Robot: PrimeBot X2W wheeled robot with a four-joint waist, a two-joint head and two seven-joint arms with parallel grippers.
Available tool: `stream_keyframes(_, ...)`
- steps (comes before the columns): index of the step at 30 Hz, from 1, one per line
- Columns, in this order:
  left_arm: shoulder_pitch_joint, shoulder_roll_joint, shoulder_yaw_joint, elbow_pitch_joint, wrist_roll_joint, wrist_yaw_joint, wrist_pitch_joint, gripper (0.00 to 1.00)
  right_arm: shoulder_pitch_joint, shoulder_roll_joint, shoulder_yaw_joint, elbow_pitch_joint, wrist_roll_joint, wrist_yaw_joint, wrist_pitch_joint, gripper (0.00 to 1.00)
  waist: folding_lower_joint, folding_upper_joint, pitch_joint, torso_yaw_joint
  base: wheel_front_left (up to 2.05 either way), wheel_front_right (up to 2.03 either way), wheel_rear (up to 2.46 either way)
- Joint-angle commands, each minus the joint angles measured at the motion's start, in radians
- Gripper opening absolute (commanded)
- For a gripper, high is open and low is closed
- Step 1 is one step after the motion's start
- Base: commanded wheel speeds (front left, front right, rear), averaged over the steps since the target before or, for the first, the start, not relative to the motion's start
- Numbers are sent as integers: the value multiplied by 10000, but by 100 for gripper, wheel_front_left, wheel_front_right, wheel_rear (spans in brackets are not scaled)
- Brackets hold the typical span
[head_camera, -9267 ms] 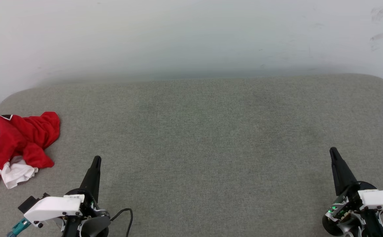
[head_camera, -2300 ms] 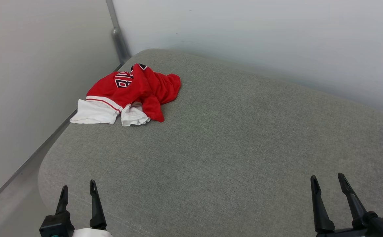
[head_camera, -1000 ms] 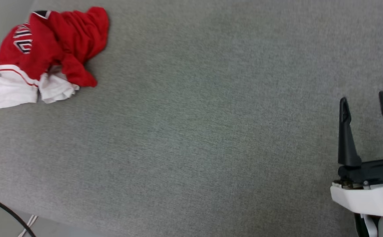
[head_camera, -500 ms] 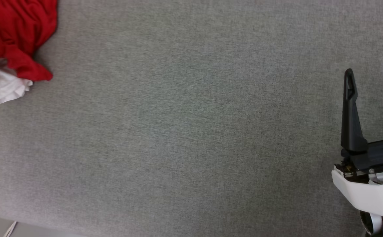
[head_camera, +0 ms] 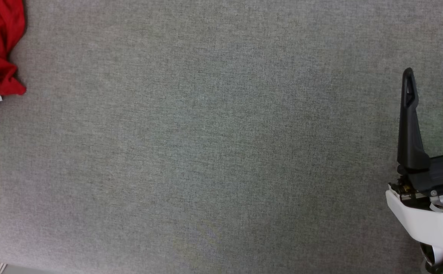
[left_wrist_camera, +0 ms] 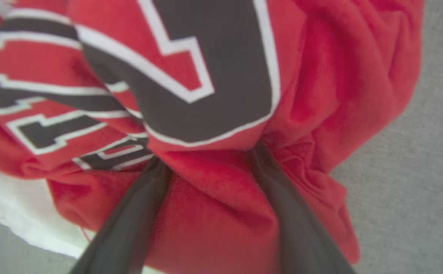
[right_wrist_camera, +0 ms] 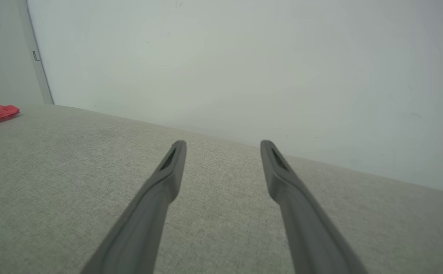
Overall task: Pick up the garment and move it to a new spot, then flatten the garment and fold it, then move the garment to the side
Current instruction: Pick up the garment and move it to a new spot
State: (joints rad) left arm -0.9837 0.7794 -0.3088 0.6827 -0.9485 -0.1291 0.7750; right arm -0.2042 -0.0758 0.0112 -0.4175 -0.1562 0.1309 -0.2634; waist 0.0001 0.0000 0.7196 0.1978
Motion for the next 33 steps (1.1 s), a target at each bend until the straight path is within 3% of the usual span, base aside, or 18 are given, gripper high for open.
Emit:
stream_keyframes(1, 390, -383, -395, 220, -7, 0, 237, 100, -152, 20, 16, 18, 83, -3, -21, 100, -1, 0, 3, -18, 0, 0, 0)
stream_keyframes(2, 404, -394, -502, 248, -21, -1, 218, 0, -172, 33, 27, 38, 85, -3, -21, 100, -1, 0, -5, -26, 0, 0, 0)
stream_keyframes(5, 287, -294, -657, 366, -98, 0, 15, 0, -238, 67, 86, 131, 116, -3, -21, 100, -1, 0, -122, -69, 0, 0, 0)
stream_keyframes(11, -173, 456, -1060, 66, 180, 1, -823, 0, -154, 148, 180, 393, 244, -3, -21, 100, -1, 0, -774, -66, 0, 0, 0)
stream_keyframes(23, -1327, 1577, -2535, -2373, 443, 4, -1826, 0, 276, 263, 425, 898, 733, -3, -21, 100, -1, 0, -2648, -109, 0, 0, 0)
stream_keyframes(28, -2019, 1714, -3163, -3879, 751, 2, -1625, 0, 508, 266, 367, 1034, 1161, -3, -21, 100, -1, 0, -3256, -338, 0, 0, 0)
stream_keyframes(33, -2704, 1449, -3688, -5216, 956, 1, -1299, 0, 708, 266, 315, 1138, 1499, -3, -21, 100, -1, 0, -3653, -718, 0, 0, 0)
